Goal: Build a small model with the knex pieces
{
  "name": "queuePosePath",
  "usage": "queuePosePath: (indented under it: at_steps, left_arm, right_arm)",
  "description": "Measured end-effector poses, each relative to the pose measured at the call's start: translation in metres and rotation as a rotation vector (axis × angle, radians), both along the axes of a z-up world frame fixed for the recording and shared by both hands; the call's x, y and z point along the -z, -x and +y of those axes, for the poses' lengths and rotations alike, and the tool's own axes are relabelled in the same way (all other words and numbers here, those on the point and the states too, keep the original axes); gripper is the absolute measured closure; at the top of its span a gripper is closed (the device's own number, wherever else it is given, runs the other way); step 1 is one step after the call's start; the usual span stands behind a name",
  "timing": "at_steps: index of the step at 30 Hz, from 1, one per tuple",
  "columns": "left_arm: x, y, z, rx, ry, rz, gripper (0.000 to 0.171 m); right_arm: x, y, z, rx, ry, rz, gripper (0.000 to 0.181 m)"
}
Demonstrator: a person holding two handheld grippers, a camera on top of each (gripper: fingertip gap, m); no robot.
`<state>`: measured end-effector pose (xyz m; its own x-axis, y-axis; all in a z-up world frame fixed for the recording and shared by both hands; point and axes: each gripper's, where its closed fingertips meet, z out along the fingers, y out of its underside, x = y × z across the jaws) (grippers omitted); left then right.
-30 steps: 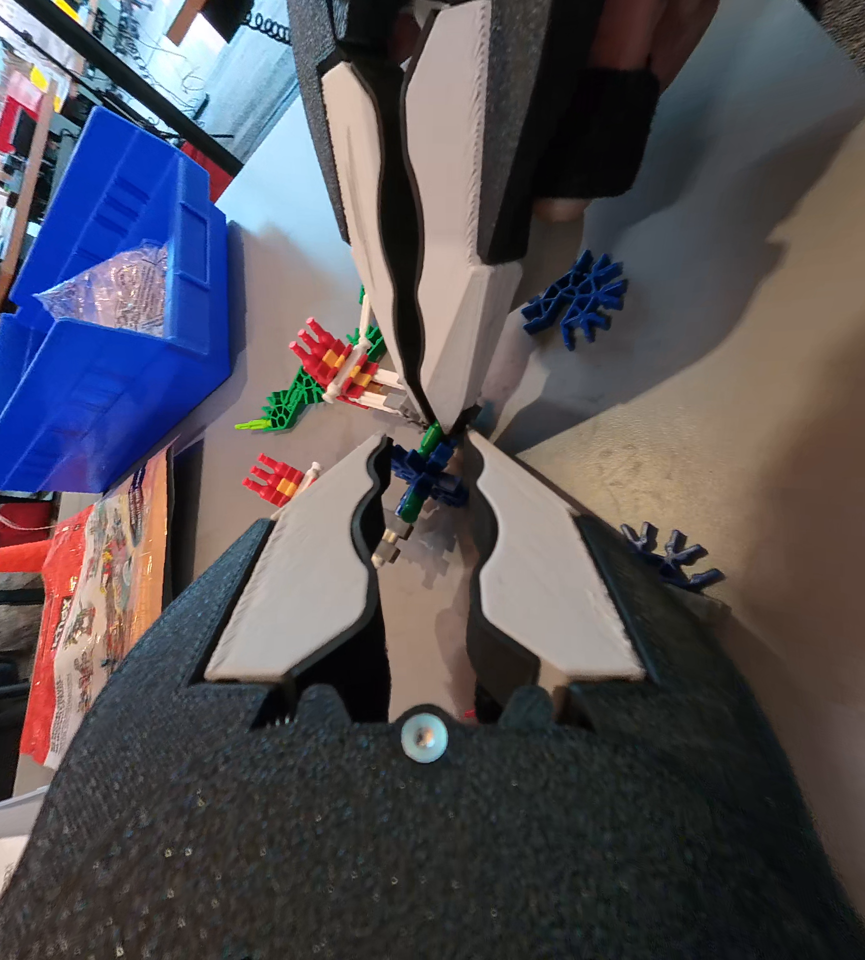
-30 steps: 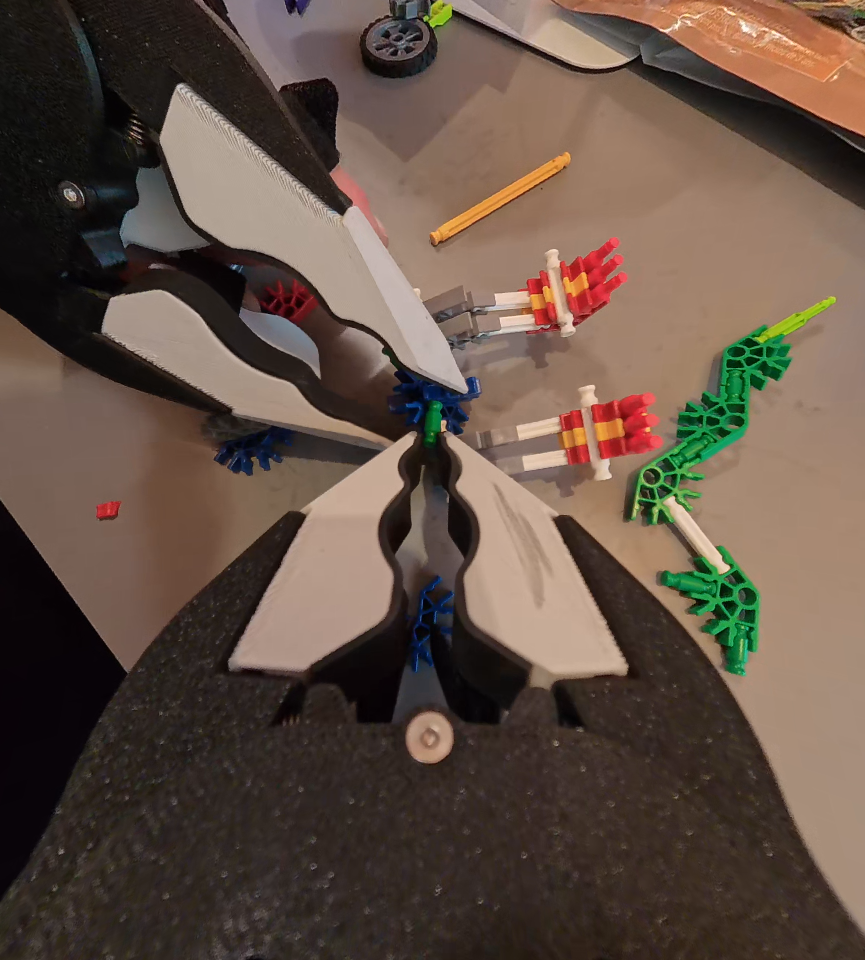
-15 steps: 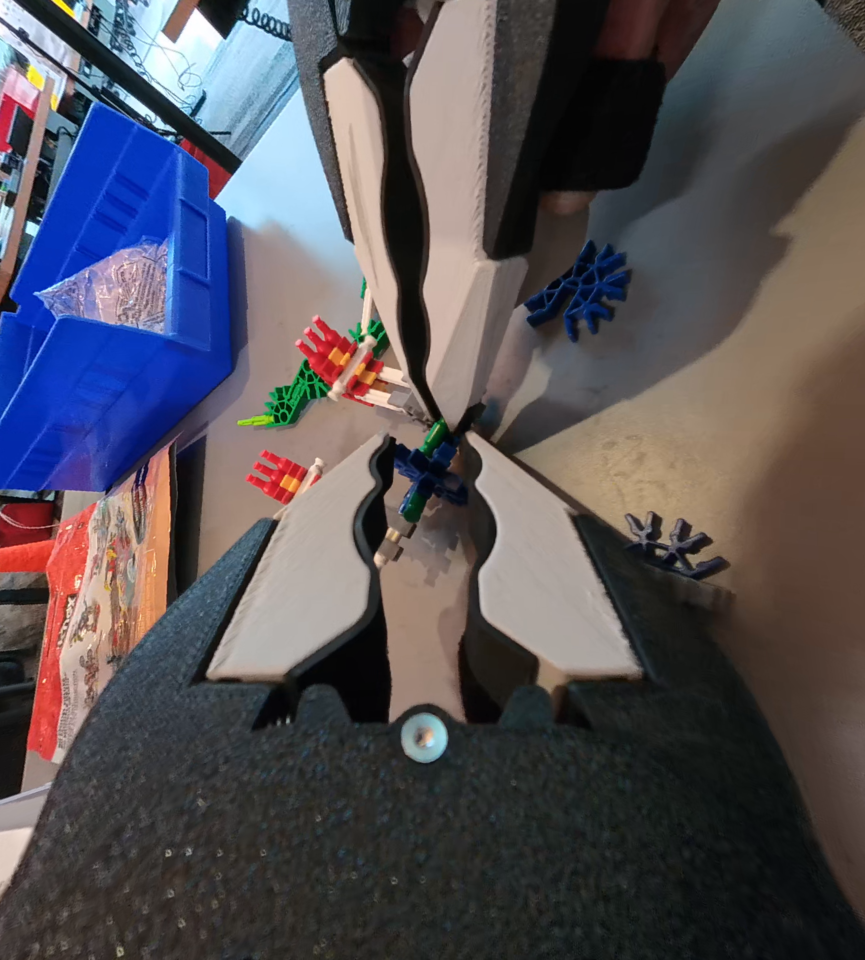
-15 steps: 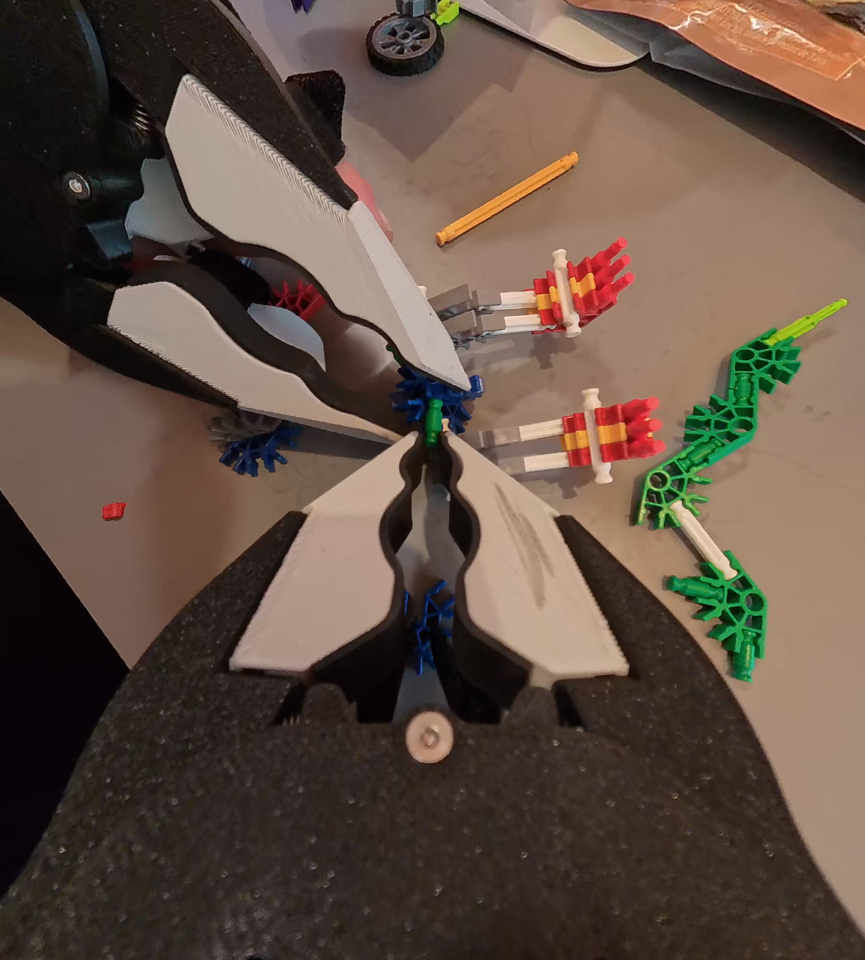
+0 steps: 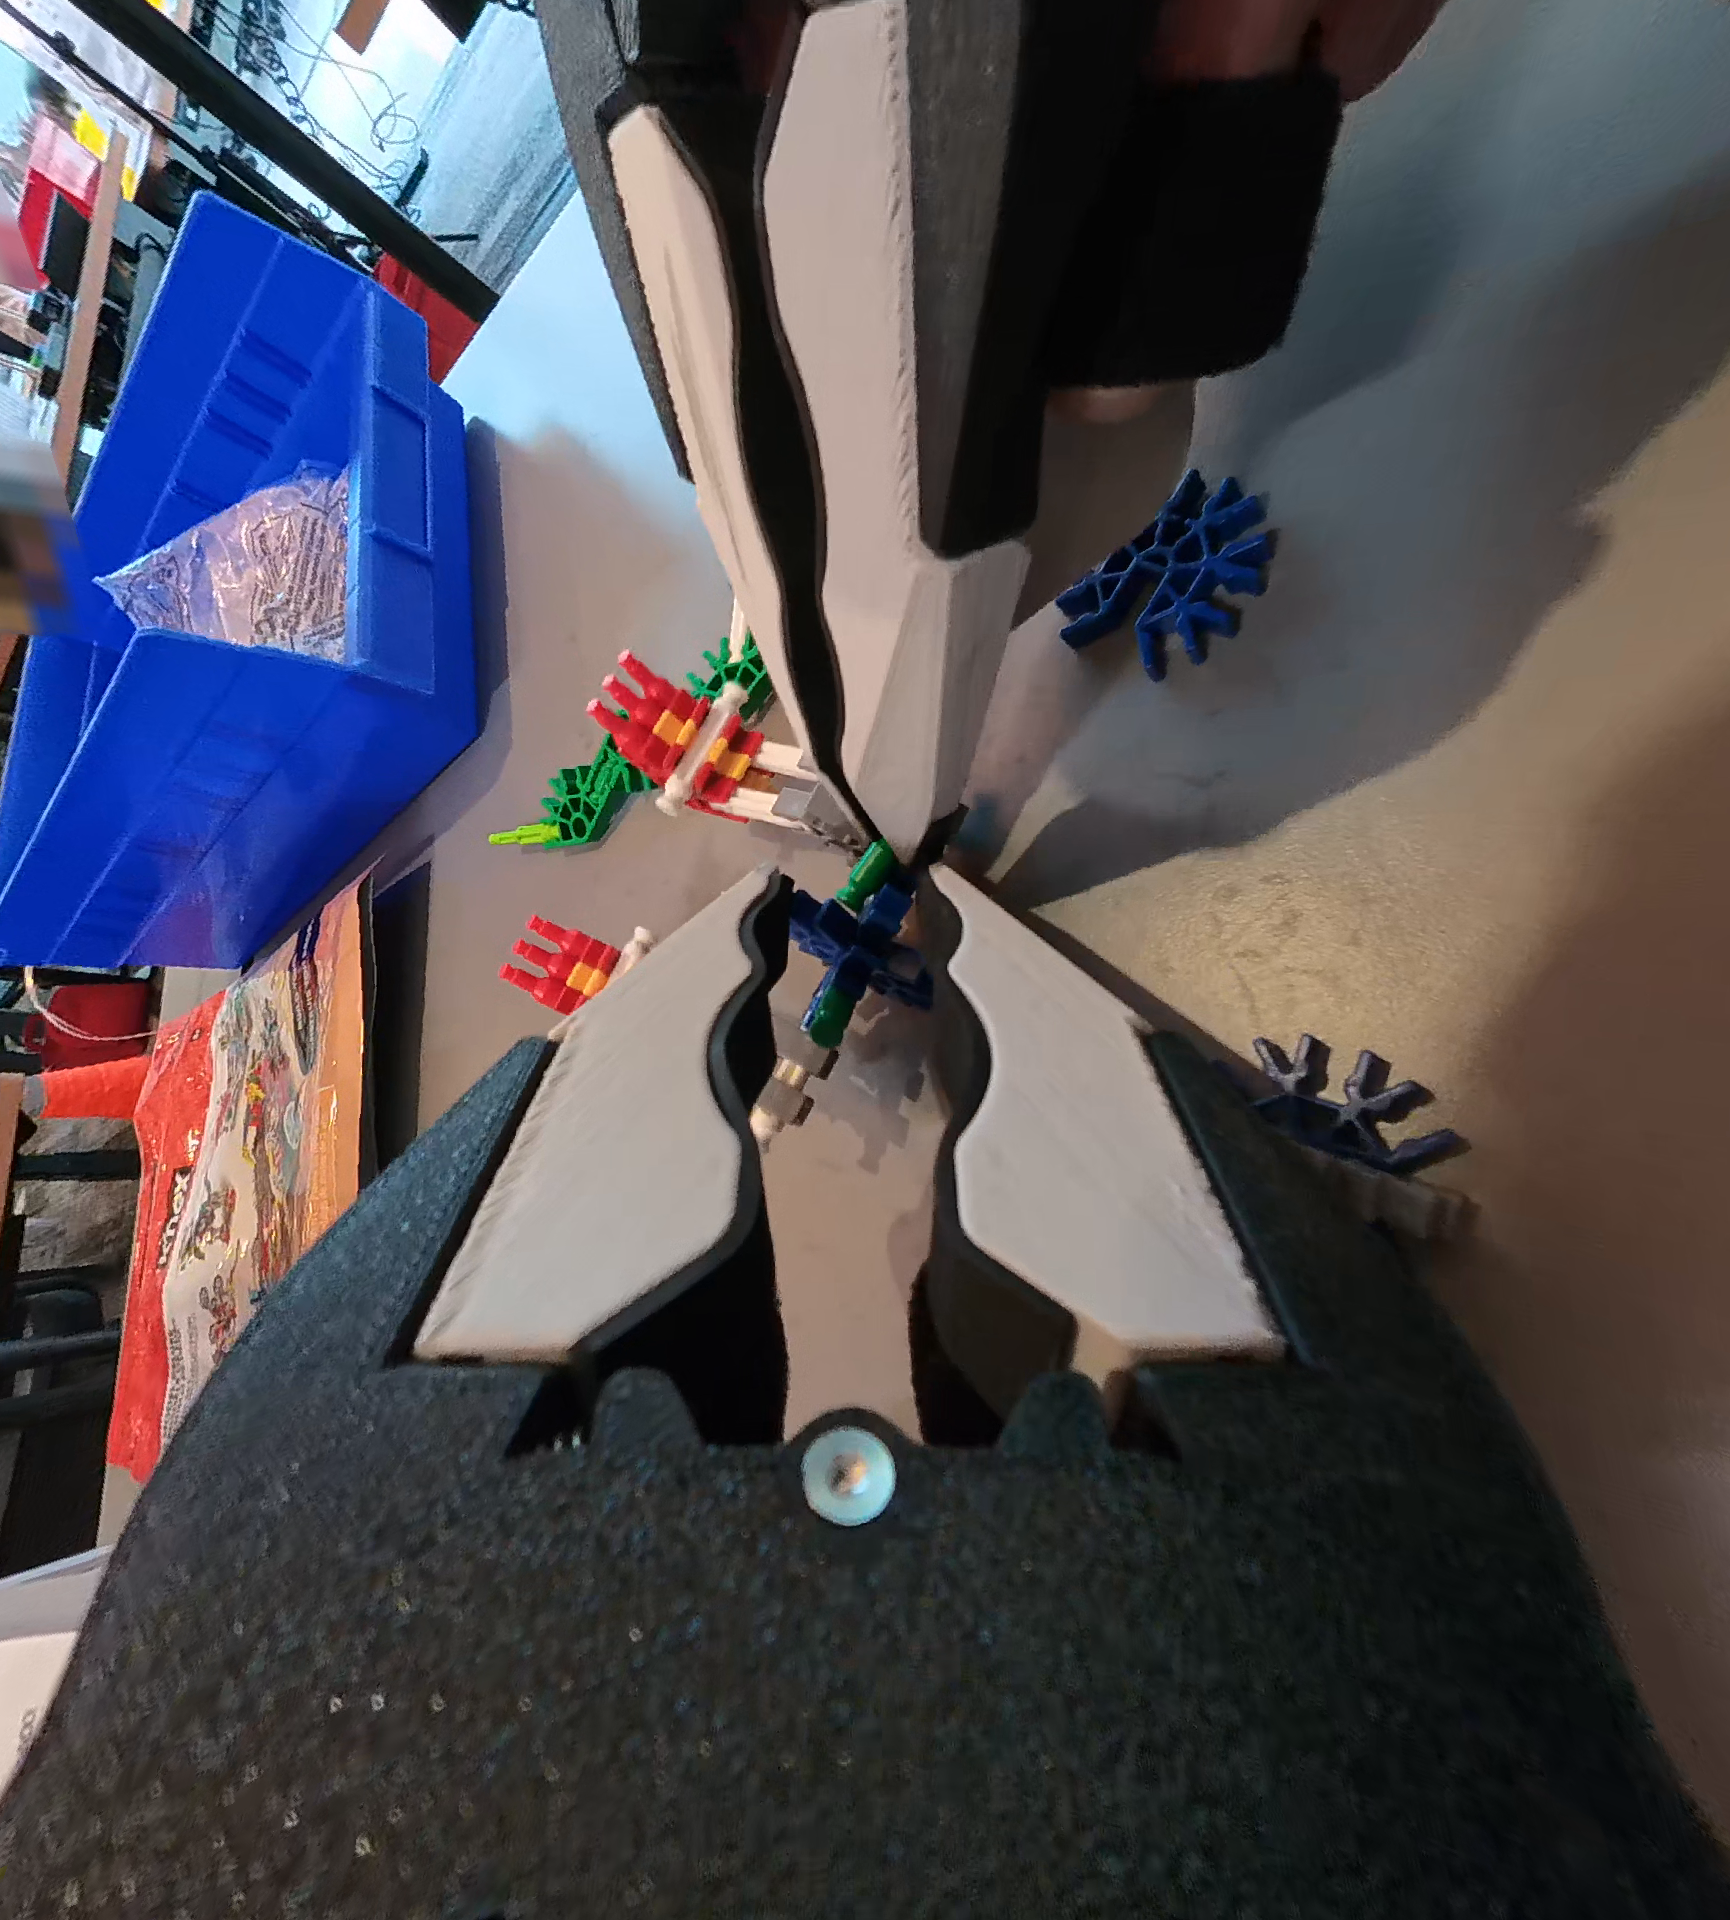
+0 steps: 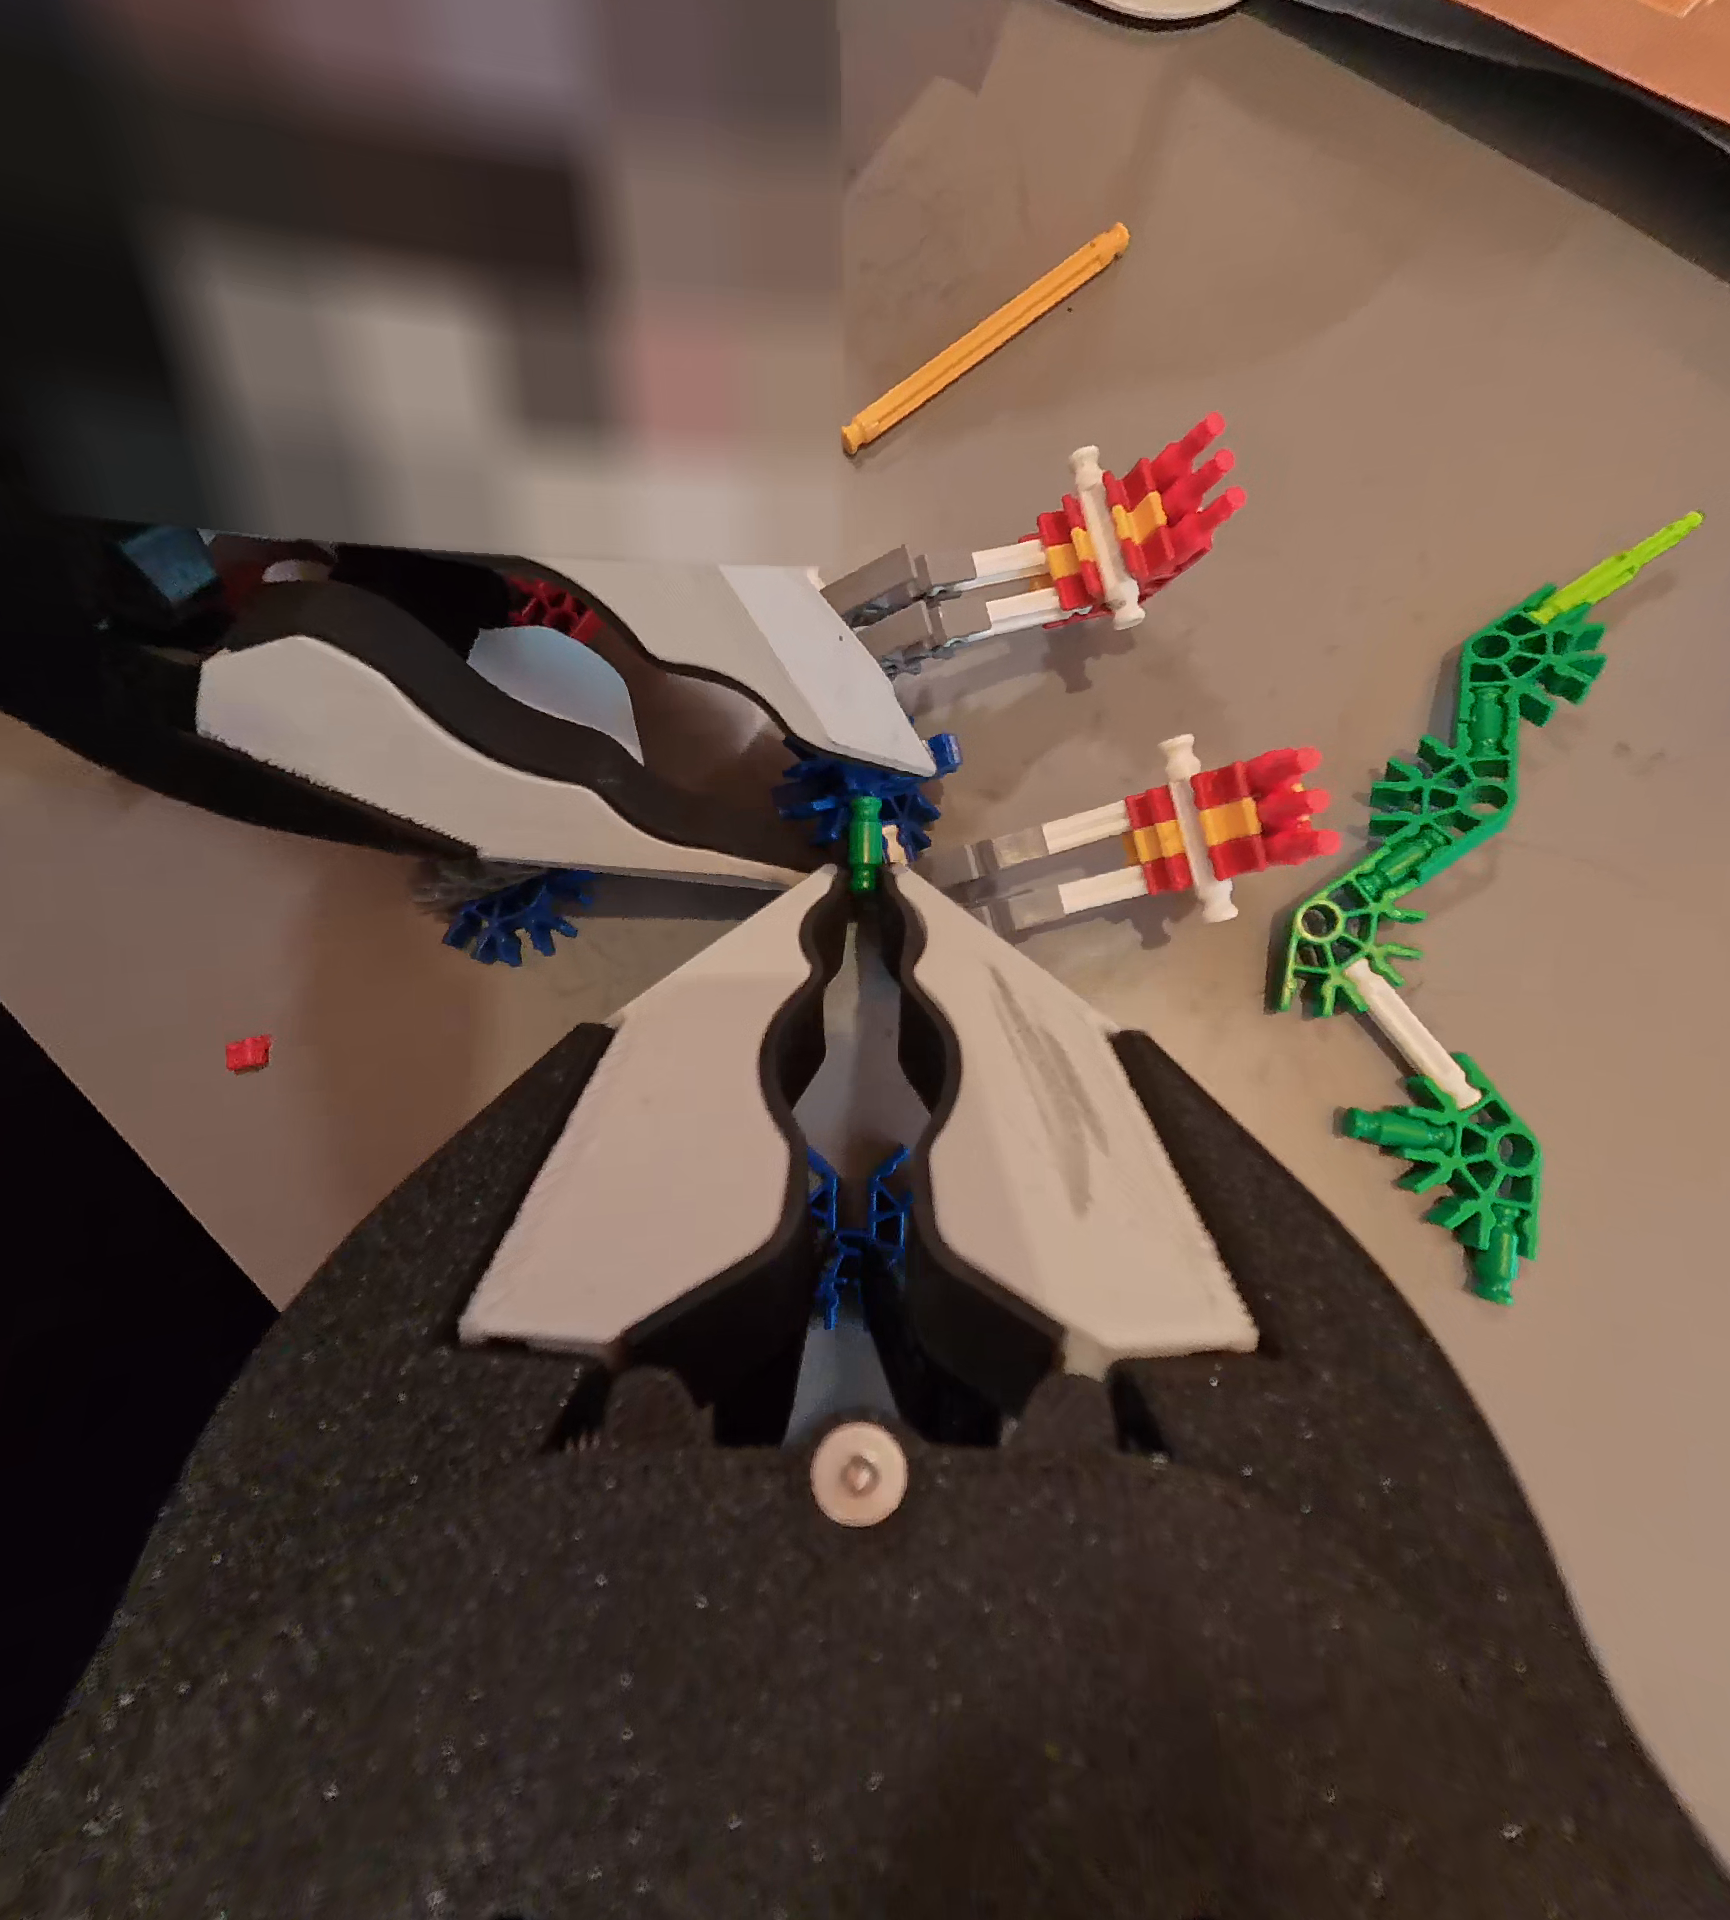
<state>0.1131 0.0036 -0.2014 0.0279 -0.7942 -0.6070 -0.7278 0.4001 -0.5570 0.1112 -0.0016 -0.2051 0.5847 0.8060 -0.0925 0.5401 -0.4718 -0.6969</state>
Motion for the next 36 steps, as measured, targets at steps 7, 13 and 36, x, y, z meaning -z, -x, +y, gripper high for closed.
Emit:
queuePosePath:
  at_steps: [7,13,36]
  left_arm:
    - [0.0000,-0.0003,-0.0001,0.003,-0.016,0.004,0.148]
    - [-0.0001,-0.0007,-0.0001,0.010,-0.016,-0.001,0.148]
    - [-0.0001,-0.0007,0.0002,0.017,-0.009,-0.003,0.148]
  right_arm:
    - [-0.0002,-0.0005,-0.0002,0.004,-0.023,-0.045,0.176]
    - [-0.0009,-0.0008,-0.0004,-0.049,-0.061,-0.067,0.176]
    - [-0.0035,-0.0001,-0.0018,-0.067,-0.145,-0.035,0.175]
